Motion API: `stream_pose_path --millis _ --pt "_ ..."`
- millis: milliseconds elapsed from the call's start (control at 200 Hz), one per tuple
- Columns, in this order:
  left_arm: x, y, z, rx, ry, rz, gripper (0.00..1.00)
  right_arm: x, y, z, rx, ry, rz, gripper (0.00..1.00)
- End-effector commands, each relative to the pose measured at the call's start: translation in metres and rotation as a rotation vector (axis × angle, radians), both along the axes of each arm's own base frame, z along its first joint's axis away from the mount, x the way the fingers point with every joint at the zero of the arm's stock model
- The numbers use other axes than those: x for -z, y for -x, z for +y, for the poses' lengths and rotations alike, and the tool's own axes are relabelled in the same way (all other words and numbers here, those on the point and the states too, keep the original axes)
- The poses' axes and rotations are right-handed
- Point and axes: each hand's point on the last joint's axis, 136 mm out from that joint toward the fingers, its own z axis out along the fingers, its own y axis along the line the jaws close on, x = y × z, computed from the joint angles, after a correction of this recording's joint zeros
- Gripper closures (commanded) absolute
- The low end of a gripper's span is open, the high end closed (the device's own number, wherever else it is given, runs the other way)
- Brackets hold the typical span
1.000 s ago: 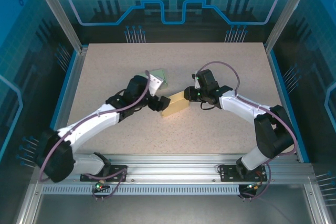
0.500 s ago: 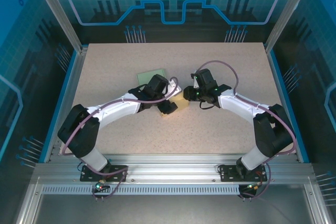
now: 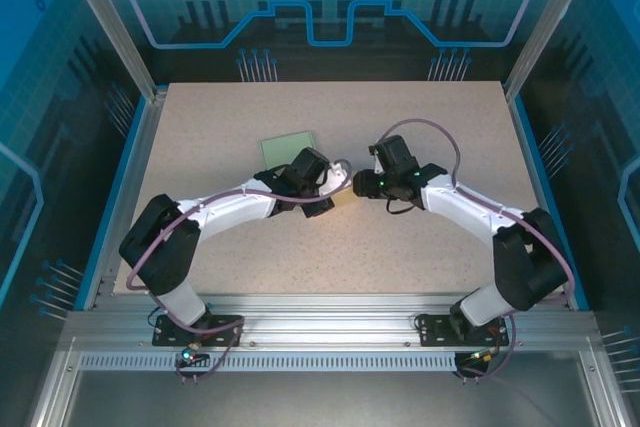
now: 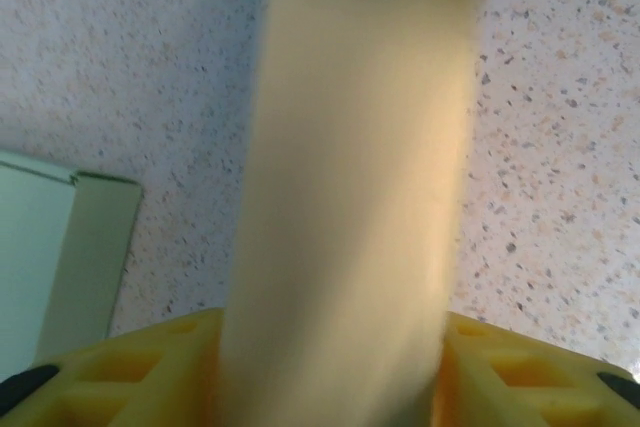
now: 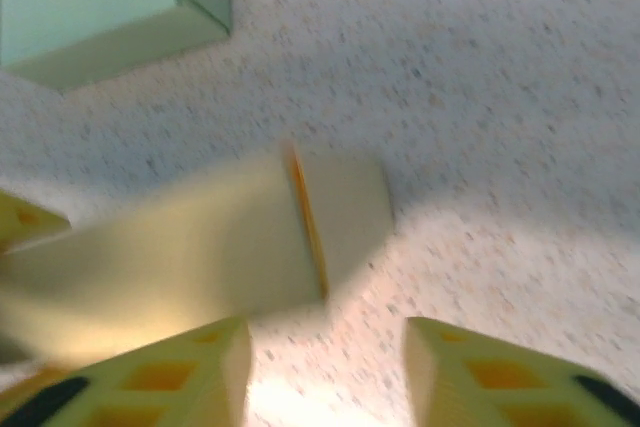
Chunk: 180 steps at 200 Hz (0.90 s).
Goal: Fold the paper box
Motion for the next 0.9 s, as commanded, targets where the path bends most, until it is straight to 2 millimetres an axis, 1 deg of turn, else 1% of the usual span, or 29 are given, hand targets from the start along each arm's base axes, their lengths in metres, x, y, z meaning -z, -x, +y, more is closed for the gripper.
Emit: stream_pose_path --millis 0,40,95,130,170,210,220,290,345,460,490,500,515,555,645,755,800,840,895 --pt "0.002 -0.017 -0.005 0.042 -0.071 -0.127 0.49 -0.005 0.031 -0.026 0.016 0.095 0.040 0.43" --pt "-0.001 -0.023 -0.008 0.049 -0.072 -0.166 0.51 -0.016 0.034 -0.036 0.041 0.115 0.010 0.38" --pt "-0.004 -0.032 -0.013 0.059 -0.070 -0.214 0.52 -0.030 0.040 -0.053 0.087 0.147 -0.027 0.32" --pt "-0.006 -0.037 -0.017 0.068 -0.069 -0.244 0.52 -0.040 0.044 -0.065 0.120 0.167 -0.053 0.24" --pt "-0.009 -0.042 -0.023 0.082 -0.067 -0.279 0.52 -0.051 0.050 -0.078 0.157 0.187 -0.087 0.14" --pt "-0.010 -0.048 -0.028 0.098 -0.068 -0.310 0.52 -0.062 0.057 -0.090 0.188 0.199 -0.122 0.02" --pt "-0.010 -0.049 -0.029 0.103 -0.069 -0.318 0.52 -0.065 0.058 -0.093 0.199 0.202 -0.132 0.00" --pt "-0.012 -0.060 -0.039 0.128 -0.074 -0.374 0.52 -0.084 0.071 -0.113 0.251 0.214 -0.197 0.00" --pt "-0.010 -0.068 -0.046 0.144 -0.085 -0.405 0.53 -0.098 0.081 -0.126 0.283 0.209 -0.250 0.00" --pt "-0.008 -0.085 -0.060 0.179 -0.106 -0.486 0.52 -0.119 0.099 -0.141 0.307 0.177 -0.347 0.00" --pt "-0.008 -0.089 -0.063 0.186 -0.105 -0.508 0.52 -0.128 0.103 -0.144 0.313 0.155 -0.382 0.00" --pt "-0.008 -0.091 -0.064 0.188 -0.104 -0.516 0.52 -0.123 0.104 -0.145 0.312 0.161 -0.378 0.00" --pt "-0.008 -0.092 -0.066 0.190 -0.101 -0.523 0.52 -0.122 0.106 -0.146 0.315 0.157 -0.384 0.00" --pt "-0.008 -0.097 -0.072 0.200 -0.097 -0.536 0.52 -0.125 0.110 -0.150 0.323 0.139 -0.413 0.00" --pt "0.000 -0.107 -0.082 0.221 -0.111 -0.538 0.51 -0.132 0.118 -0.155 0.338 0.107 -0.462 0.00" --pt "0.013 -0.121 -0.086 0.237 -0.143 -0.545 0.48 -0.137 0.125 -0.161 0.349 0.092 -0.490 0.00" --pt "0.020 -0.125 -0.086 0.238 -0.162 -0.538 0.46 -0.137 0.127 -0.163 0.352 0.096 -0.490 0.00" --pt "0.025 -0.127 -0.085 0.239 -0.179 -0.535 0.41 -0.136 0.129 -0.164 0.350 0.105 -0.482 0.00" --pt "0.028 -0.126 -0.084 0.241 -0.190 -0.536 0.24 -0.134 0.130 -0.165 0.349 0.112 -0.473 0.00"
